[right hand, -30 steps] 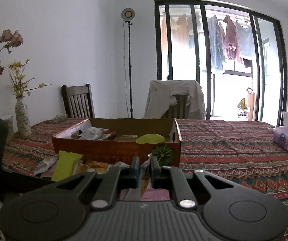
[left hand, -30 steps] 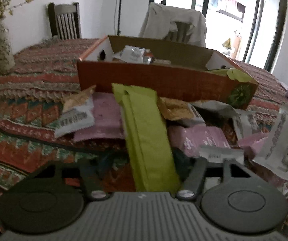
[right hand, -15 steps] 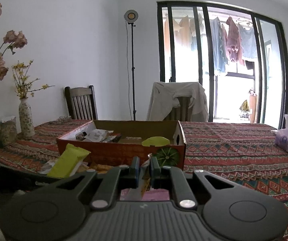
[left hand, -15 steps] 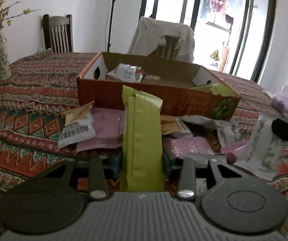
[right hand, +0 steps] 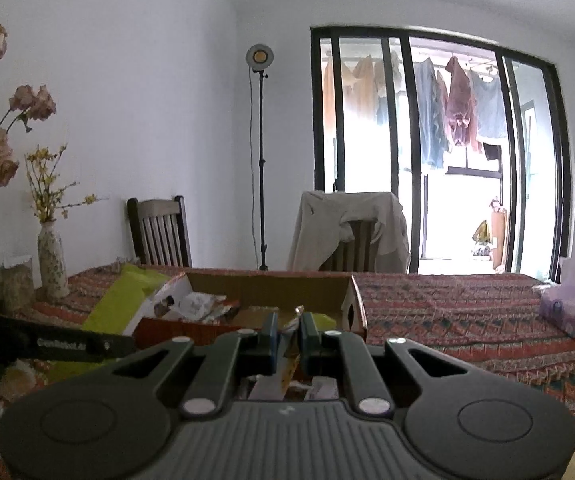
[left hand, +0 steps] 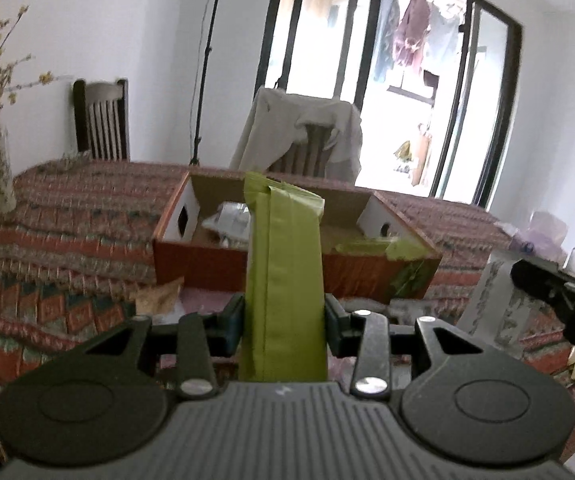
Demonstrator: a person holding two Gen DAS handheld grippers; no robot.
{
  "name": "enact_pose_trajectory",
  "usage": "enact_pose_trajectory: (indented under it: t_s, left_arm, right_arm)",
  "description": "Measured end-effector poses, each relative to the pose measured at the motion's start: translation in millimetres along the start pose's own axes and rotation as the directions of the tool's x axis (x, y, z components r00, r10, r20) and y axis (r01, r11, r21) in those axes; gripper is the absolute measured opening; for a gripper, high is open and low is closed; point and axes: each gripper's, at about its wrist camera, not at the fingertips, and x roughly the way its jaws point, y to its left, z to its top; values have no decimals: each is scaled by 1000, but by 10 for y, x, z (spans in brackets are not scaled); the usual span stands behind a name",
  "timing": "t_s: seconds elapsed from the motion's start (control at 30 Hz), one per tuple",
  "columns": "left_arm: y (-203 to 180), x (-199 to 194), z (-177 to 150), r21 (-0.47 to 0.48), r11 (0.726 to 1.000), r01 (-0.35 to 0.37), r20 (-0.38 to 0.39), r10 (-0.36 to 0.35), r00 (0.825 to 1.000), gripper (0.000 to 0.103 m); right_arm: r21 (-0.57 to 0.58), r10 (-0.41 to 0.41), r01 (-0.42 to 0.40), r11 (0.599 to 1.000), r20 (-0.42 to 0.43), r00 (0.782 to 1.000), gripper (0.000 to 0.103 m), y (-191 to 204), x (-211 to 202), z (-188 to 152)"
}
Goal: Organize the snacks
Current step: 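Drop the green bar into the box with the left tool while the right tool releases its packet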
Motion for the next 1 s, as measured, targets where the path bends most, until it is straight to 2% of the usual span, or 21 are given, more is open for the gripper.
enact_pose_trajectory:
  t_s: [0.27, 0.53, 0.8, 1.0]
  left_arm:
    - [-29, 60, 179, 9, 1000, 15, 22, -15, 1000, 41]
    - [10, 304, 454, 5, 1000, 9, 45, -9, 999, 41]
    - [-5, 650, 695, 11, 1000, -3, 61, 2, 998, 41]
    - [4, 1007, 790, 11, 1000, -6, 42, 6, 999, 41]
  right_arm:
    - [-7, -4, 4, 1000, 24, 1000, 10, -19, 111, 121]
    - [-6, 6, -6, 1000, 68, 998, 10, -118, 427, 346]
    - [3, 27, -27, 1000, 78, 997, 10, -219, 998, 588]
    - [12, 31, -32, 999, 56, 998, 10, -291, 1464, 666]
